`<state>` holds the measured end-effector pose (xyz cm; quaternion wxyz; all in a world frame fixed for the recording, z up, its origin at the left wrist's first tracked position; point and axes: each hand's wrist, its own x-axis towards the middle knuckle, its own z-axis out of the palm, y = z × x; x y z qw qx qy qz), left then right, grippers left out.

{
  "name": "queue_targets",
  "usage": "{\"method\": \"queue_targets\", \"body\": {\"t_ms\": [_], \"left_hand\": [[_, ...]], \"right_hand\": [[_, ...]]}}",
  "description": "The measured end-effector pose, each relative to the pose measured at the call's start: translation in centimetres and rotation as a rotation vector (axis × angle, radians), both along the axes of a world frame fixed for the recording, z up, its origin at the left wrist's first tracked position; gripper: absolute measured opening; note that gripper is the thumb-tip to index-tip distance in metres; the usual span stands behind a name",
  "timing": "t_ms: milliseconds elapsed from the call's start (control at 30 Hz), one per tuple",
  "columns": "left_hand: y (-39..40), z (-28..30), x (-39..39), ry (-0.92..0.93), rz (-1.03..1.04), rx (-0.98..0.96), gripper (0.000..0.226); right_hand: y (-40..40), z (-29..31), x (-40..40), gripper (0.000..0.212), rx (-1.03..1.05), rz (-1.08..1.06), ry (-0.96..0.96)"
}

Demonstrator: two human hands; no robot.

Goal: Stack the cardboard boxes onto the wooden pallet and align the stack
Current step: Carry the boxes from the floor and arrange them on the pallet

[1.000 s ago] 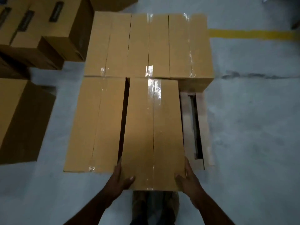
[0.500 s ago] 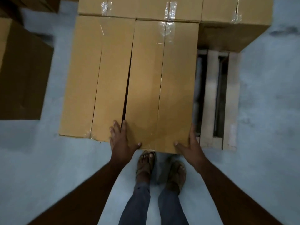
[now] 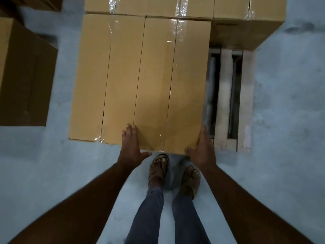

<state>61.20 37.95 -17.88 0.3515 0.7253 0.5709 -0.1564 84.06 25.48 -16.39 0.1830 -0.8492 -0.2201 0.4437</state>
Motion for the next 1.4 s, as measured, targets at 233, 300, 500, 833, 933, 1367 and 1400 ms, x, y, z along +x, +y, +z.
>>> {"method": "queue_targets", "body": {"t_ms": [233,300,500,833,933,1367,1400], "left_hand": [[-3.5,12.5,-0.8,-0.173,0.064,-0.081,0.074],[-3.8,17.4,-2.1,-0.225,0.139,-0.084,0.063],[-2.7,30.2,-8.3,-0.382,0.368,0.036,0.041],[3.2,38.8,-34.8,-0.542,0.587,0.212,0.029],[5.6,40.7,-45.0,-0.493,0.638,0.236,0.029],[24.7,40.5,-60.7,-0.498,0.700,0.154,0.031],[26.8,39.7,-61.2,-0.496,0.702,0.142,0.031]], "right_hand": [[-1.4,13.3,-6.6,0.053,0.191,0.003,-0.146],[-1.7,17.8,-8.4,0.047,0.241,-0.031,-0.095],[1.4,28.9,-14.4,0.041,0.310,0.039,0.037],[13.6,38.4,-36.7,0.036,0.498,0.207,0.148],[16.9,39.5,-45.2,0.025,0.502,0.196,0.124],[33.0,37.6,-63.4,0.019,0.353,0.076,0.227],[35.0,36.8,-64.4,0.018,0.356,0.068,0.238]]}}
